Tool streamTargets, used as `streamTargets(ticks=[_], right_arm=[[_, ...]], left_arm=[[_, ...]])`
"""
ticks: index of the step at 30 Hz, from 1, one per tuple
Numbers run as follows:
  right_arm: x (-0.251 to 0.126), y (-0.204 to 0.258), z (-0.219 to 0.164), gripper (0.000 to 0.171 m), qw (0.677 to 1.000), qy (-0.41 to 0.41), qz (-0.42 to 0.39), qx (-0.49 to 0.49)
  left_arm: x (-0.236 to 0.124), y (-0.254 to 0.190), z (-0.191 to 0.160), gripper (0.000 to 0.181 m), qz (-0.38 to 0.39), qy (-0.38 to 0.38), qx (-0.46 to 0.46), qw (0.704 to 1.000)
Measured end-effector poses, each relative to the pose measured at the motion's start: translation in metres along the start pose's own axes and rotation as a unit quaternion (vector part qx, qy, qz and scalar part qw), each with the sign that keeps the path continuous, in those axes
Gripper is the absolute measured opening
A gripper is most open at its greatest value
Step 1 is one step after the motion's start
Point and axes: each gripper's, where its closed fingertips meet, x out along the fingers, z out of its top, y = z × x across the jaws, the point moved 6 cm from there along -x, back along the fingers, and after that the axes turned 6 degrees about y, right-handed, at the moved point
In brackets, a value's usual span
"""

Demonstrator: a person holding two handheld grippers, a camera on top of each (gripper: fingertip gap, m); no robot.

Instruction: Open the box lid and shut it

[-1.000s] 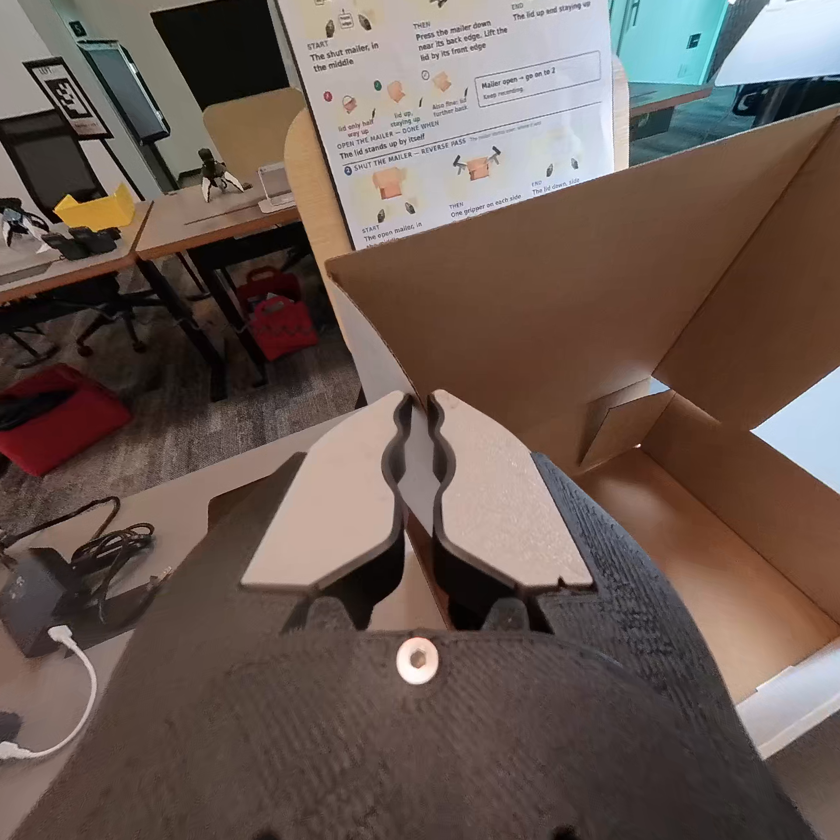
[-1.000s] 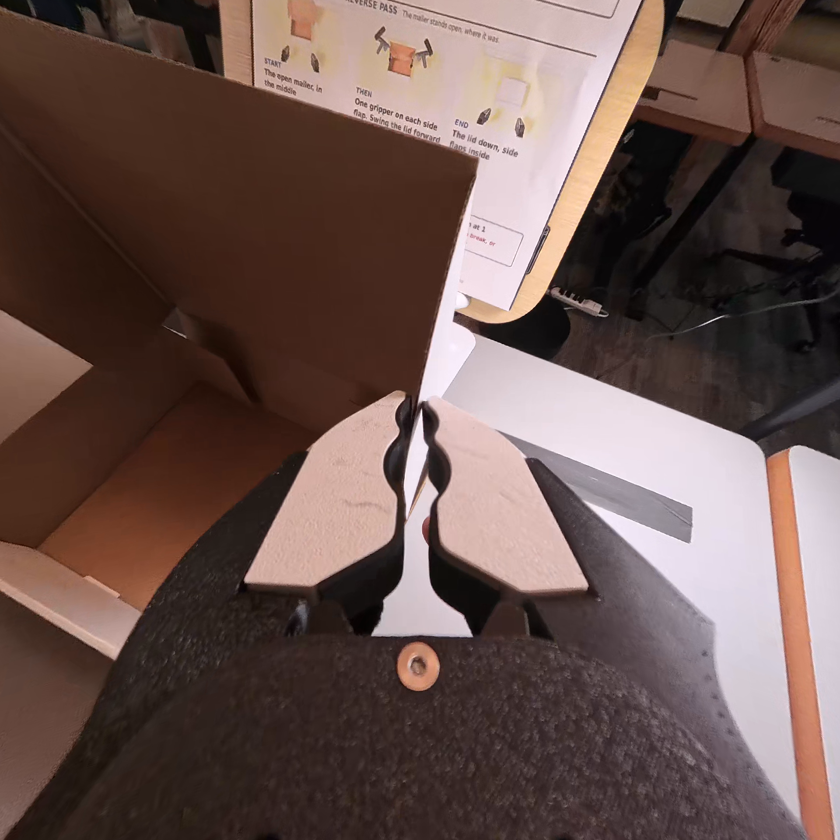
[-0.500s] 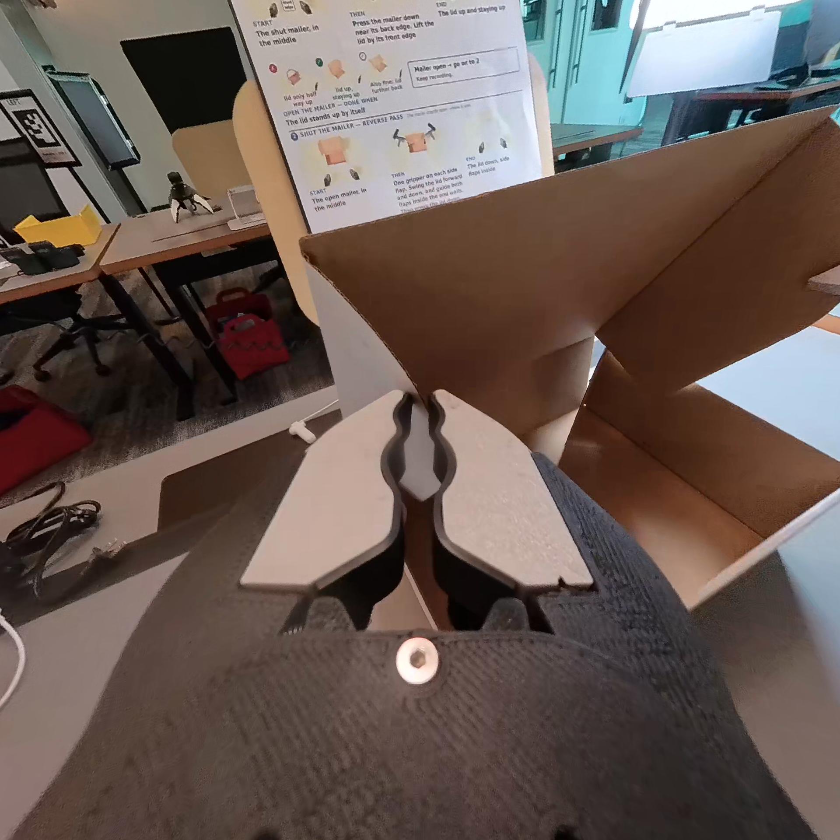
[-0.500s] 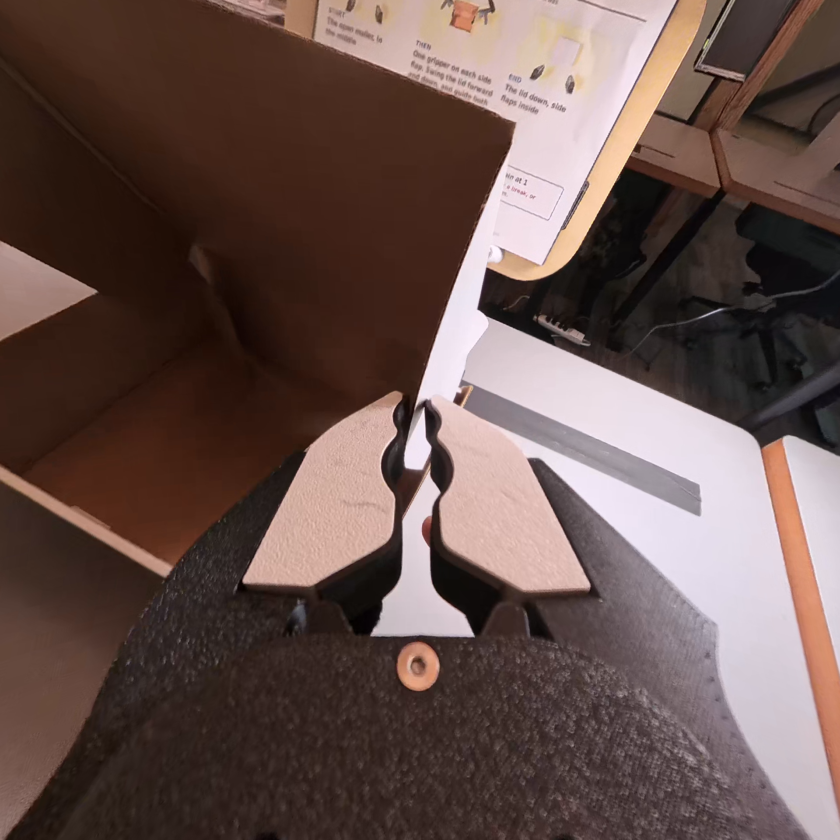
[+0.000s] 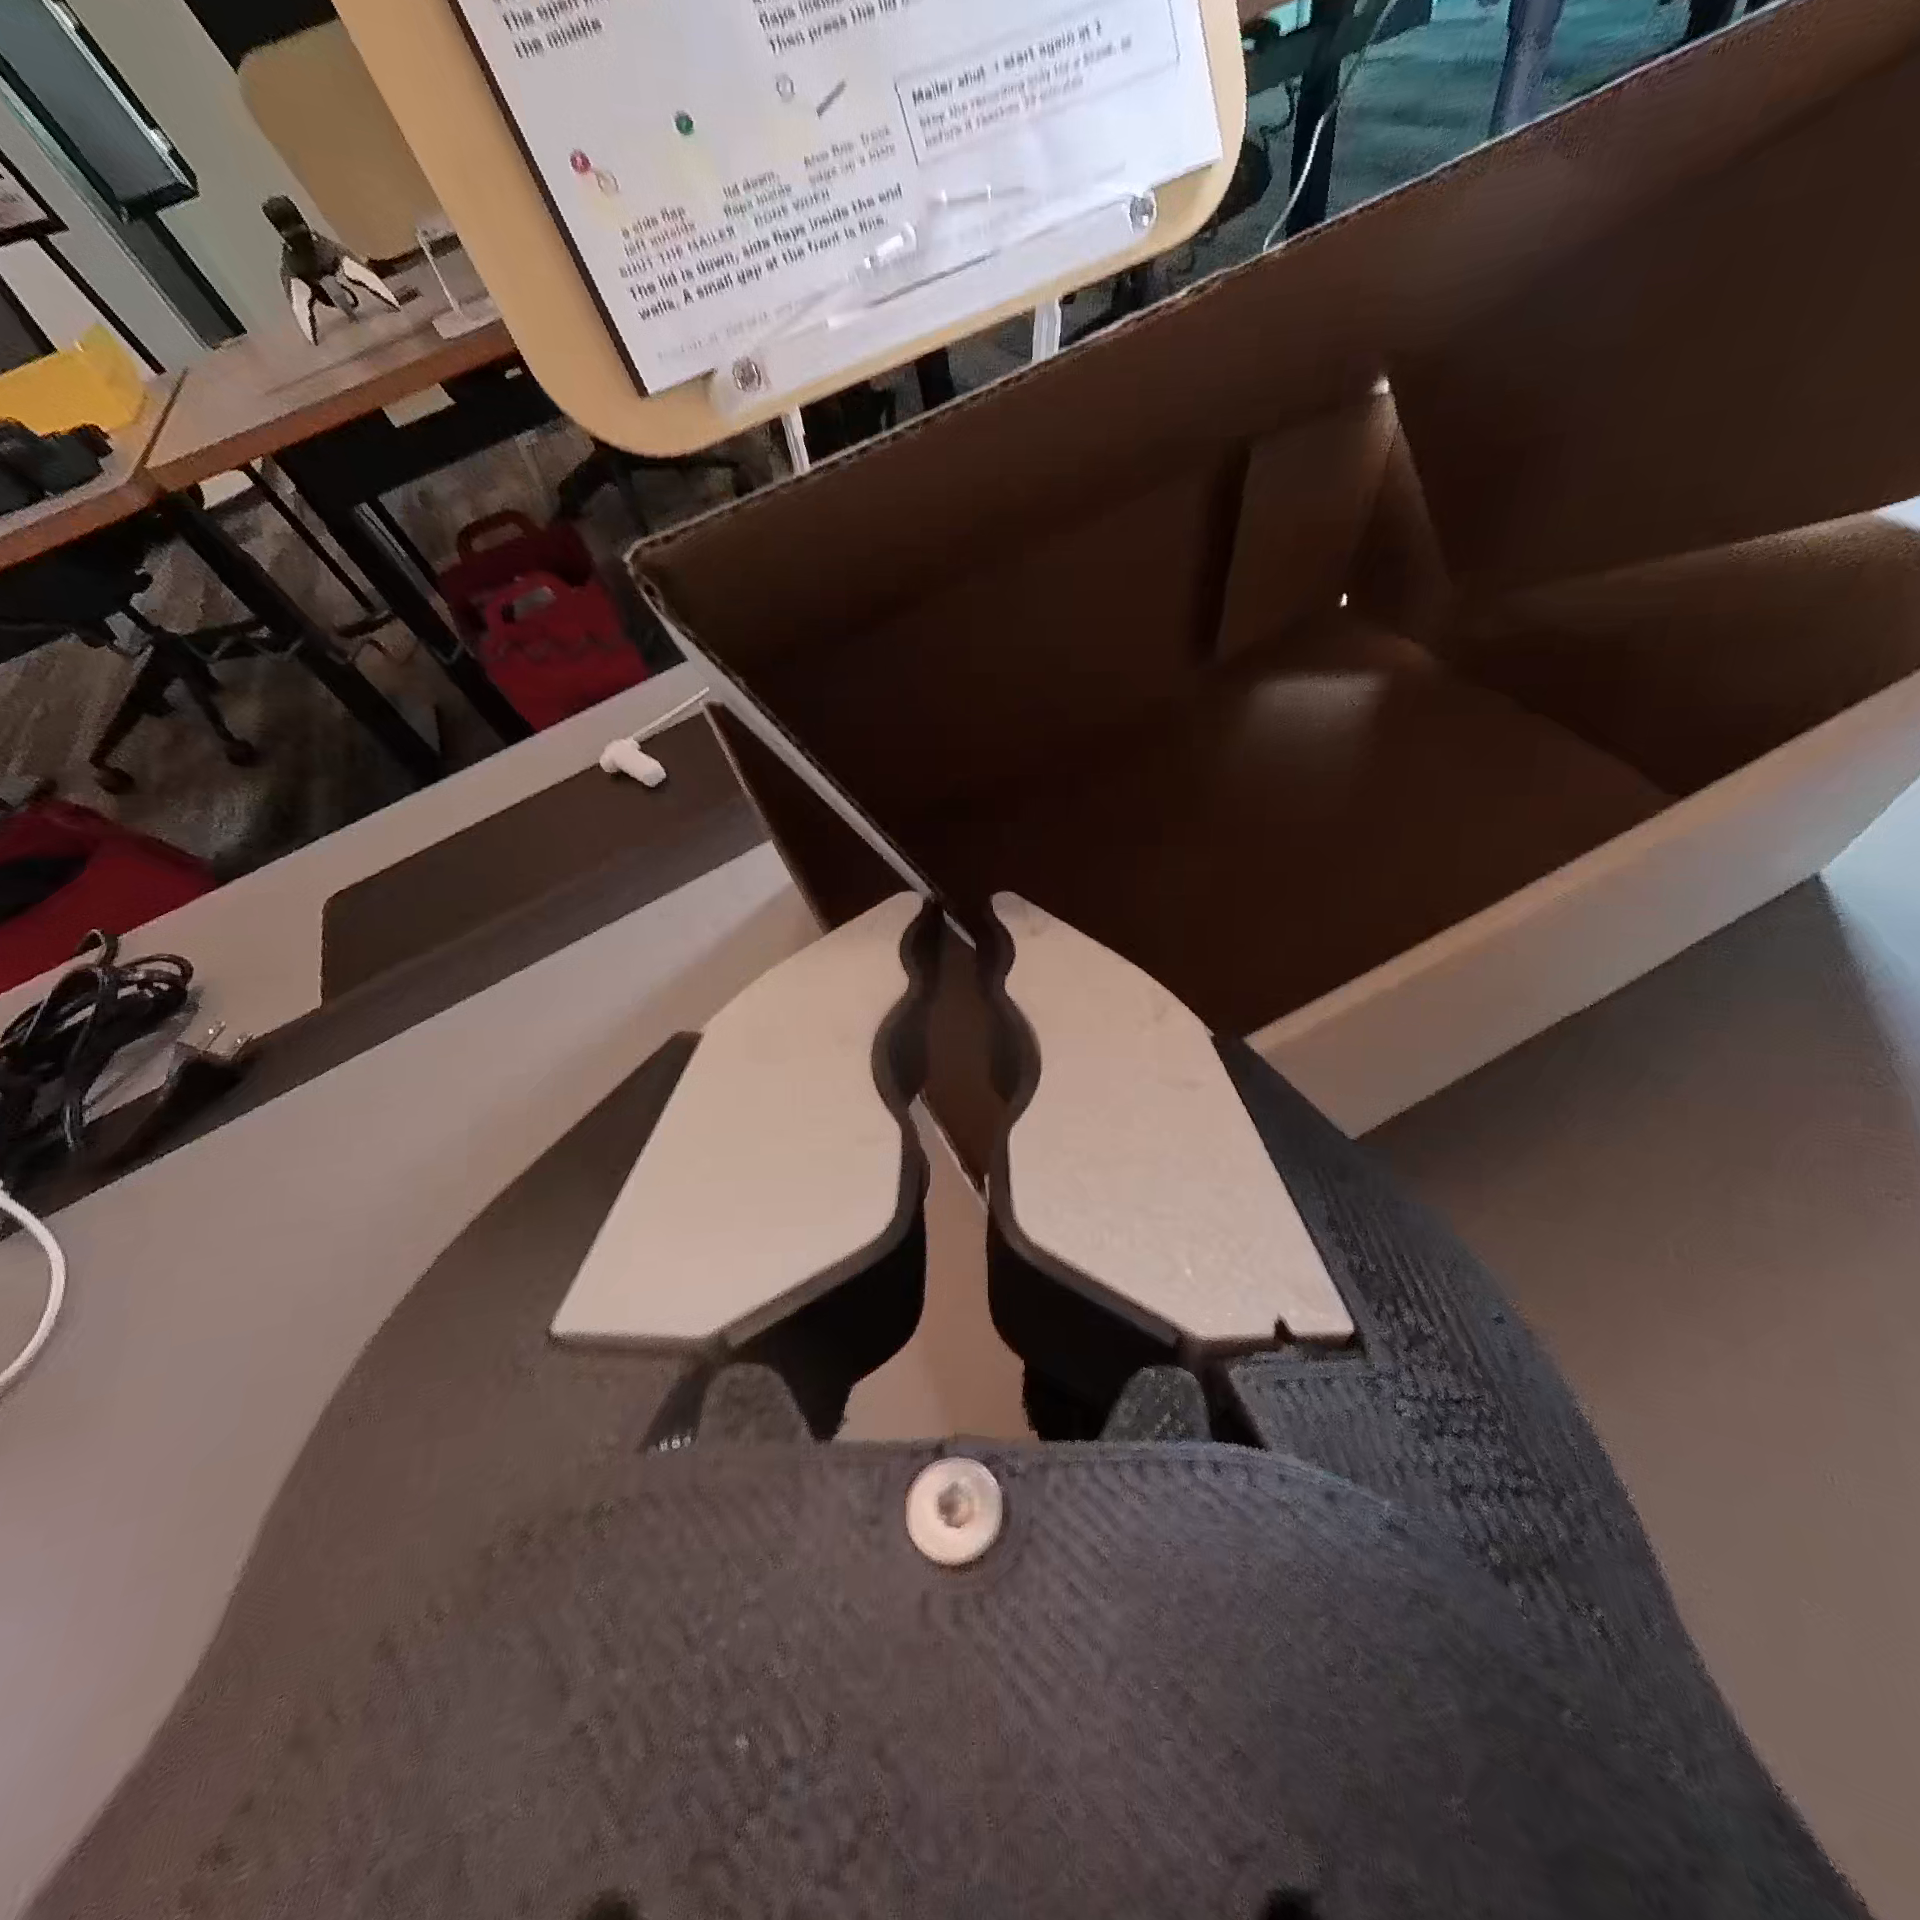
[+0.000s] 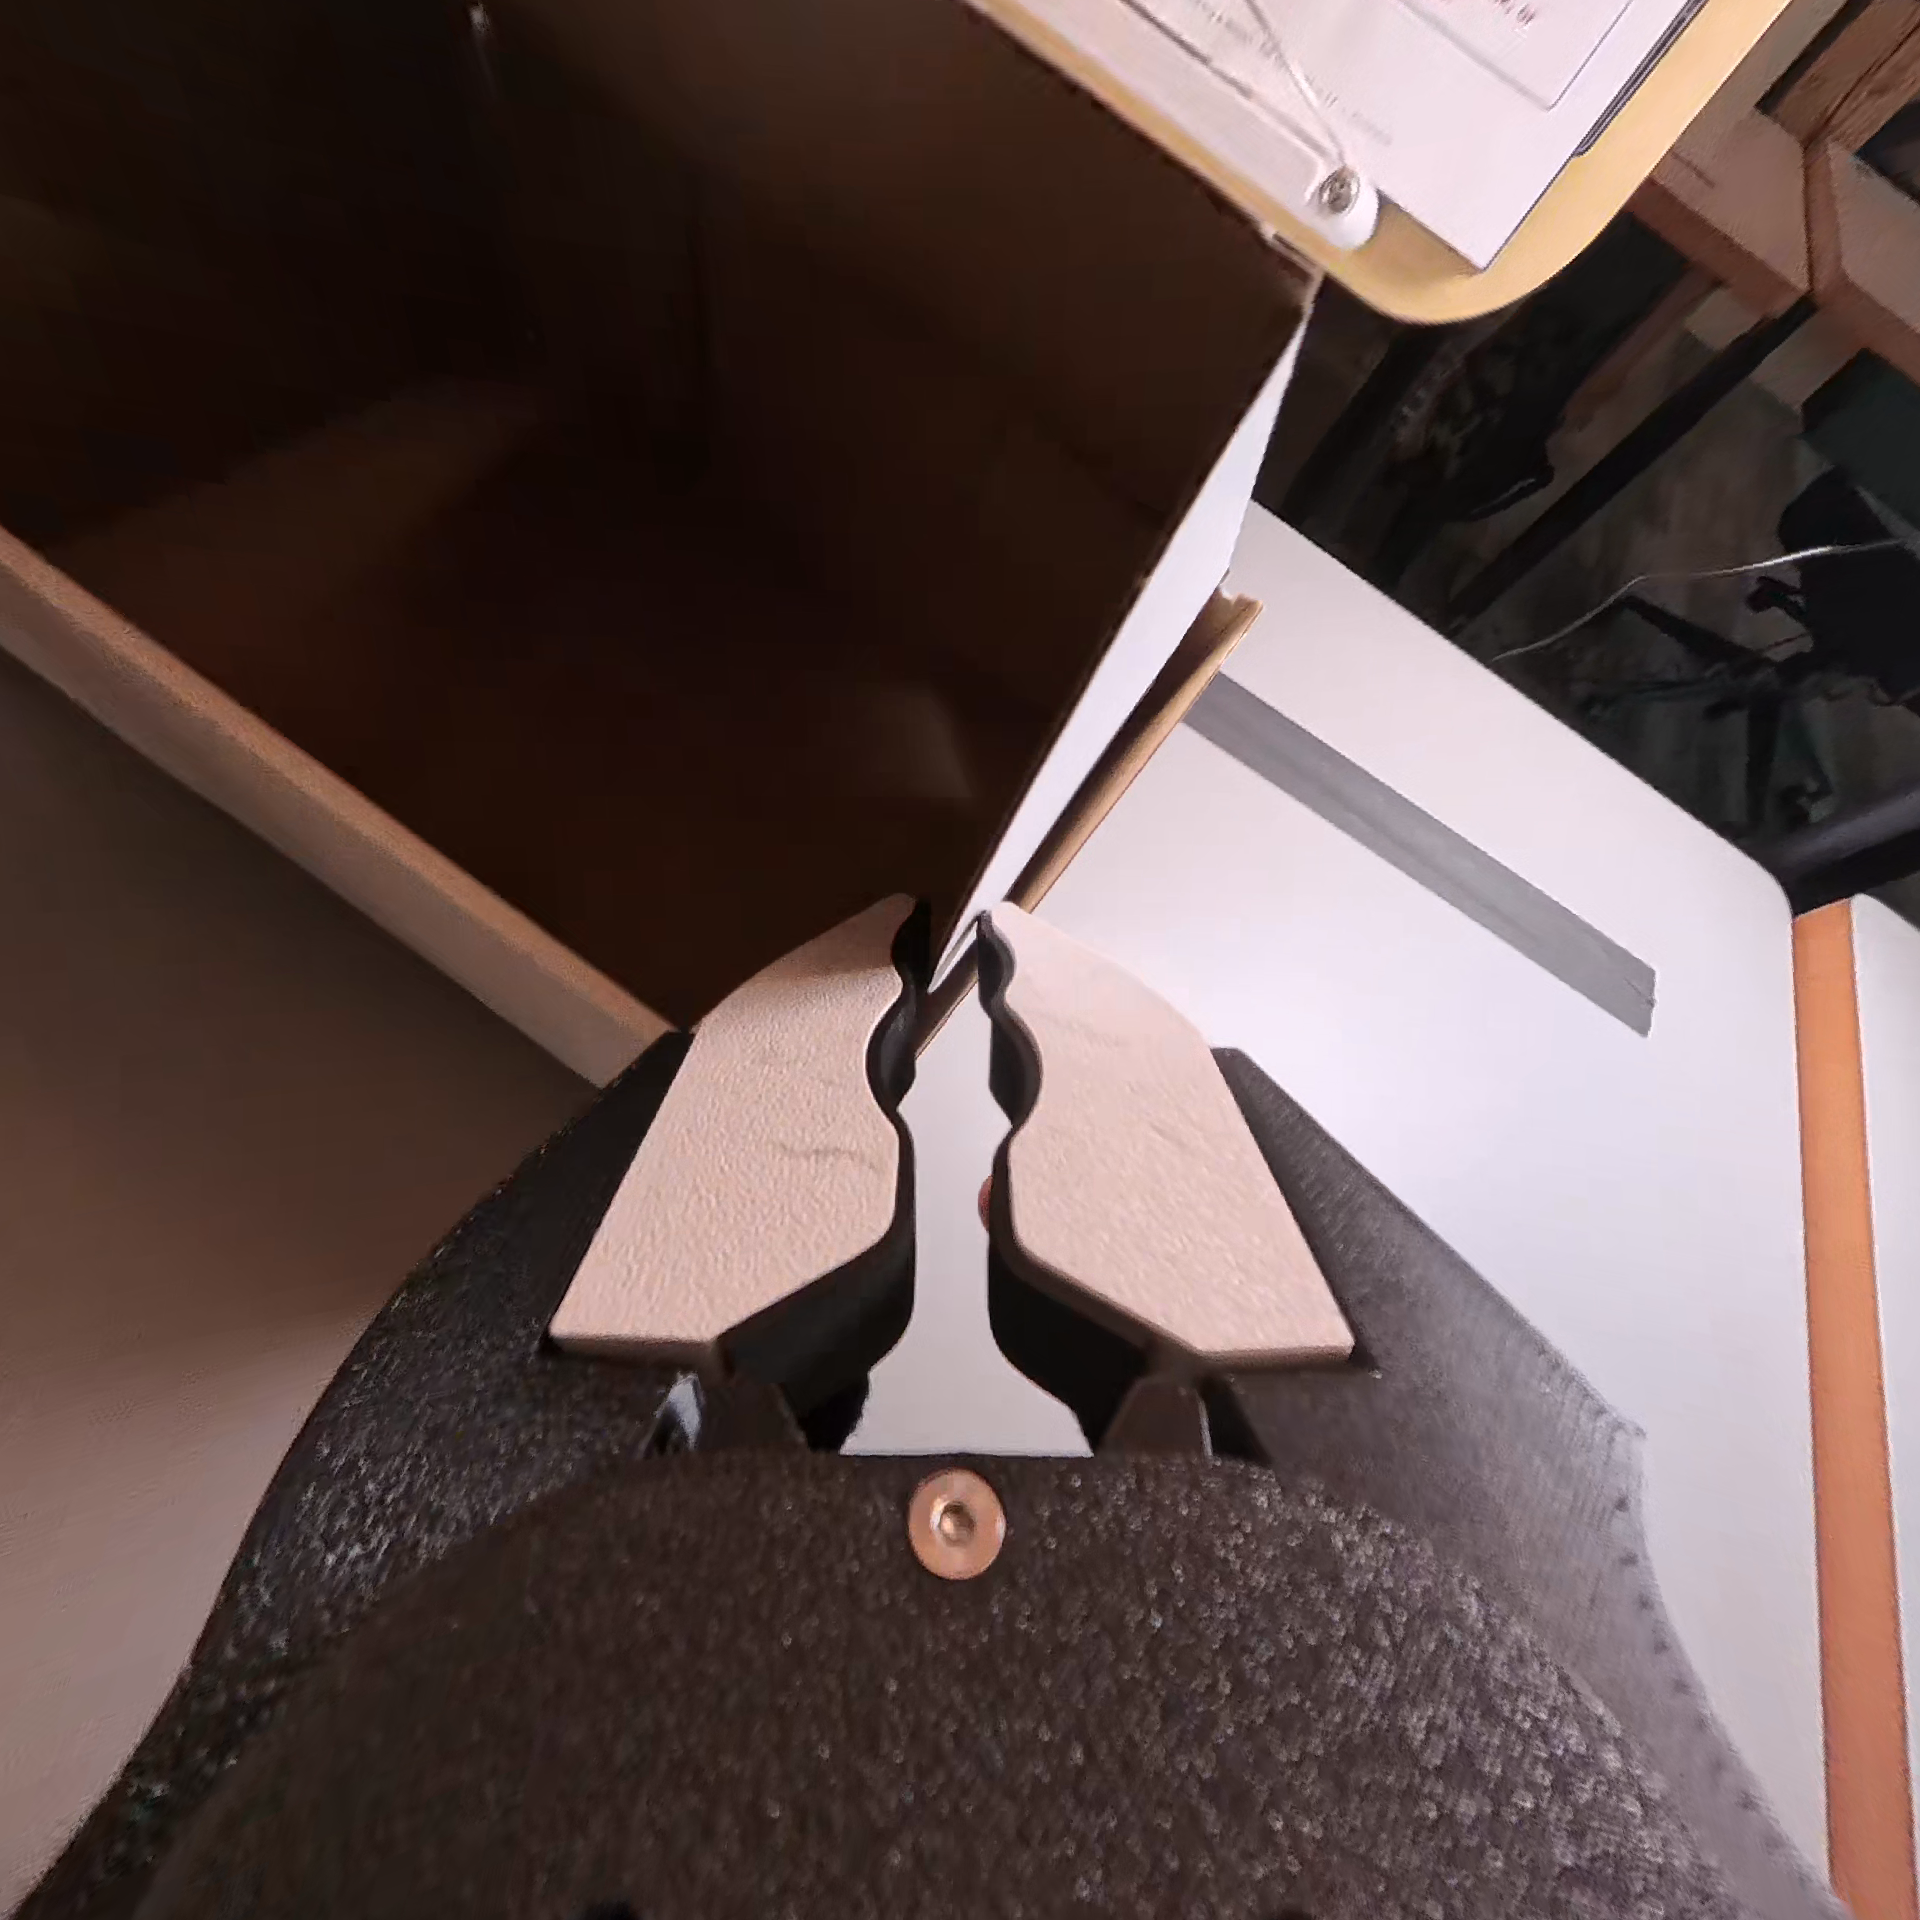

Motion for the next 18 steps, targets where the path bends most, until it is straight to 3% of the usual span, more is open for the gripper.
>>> streamTargets(ticks=[3, 9, 13, 18], right_arm=[[0.000, 0.007, -0.010, 0.013, 1.000, 0.013, 0.021, -0.009], [-0.034, 0.010, -0.011, 0.053, 0.997, -0.039, 0.063, -0.018], [-0.058, 0.011, 0.012, 0.081, 0.984, -0.091, 0.026, -0.150], [-0.048, 0.011, 0.029, 0.103, 0.934, -0.046, -0.038, -0.352]], left_arm=[[0.002, -0.003, -0.017, 0.007, -0.010, 0.030, 0.008, 0.999], [-0.024, -0.006, -0.032, 0.042, -0.037, 0.027, 0.033, 0.998], [-0.040, 0.003, -0.005, 0.063, -0.006, -0.012, 0.145, 0.989], [-0.038, 0.005, 0.032, 0.077, -0.012, -0.039, 0.310, 0.950]])
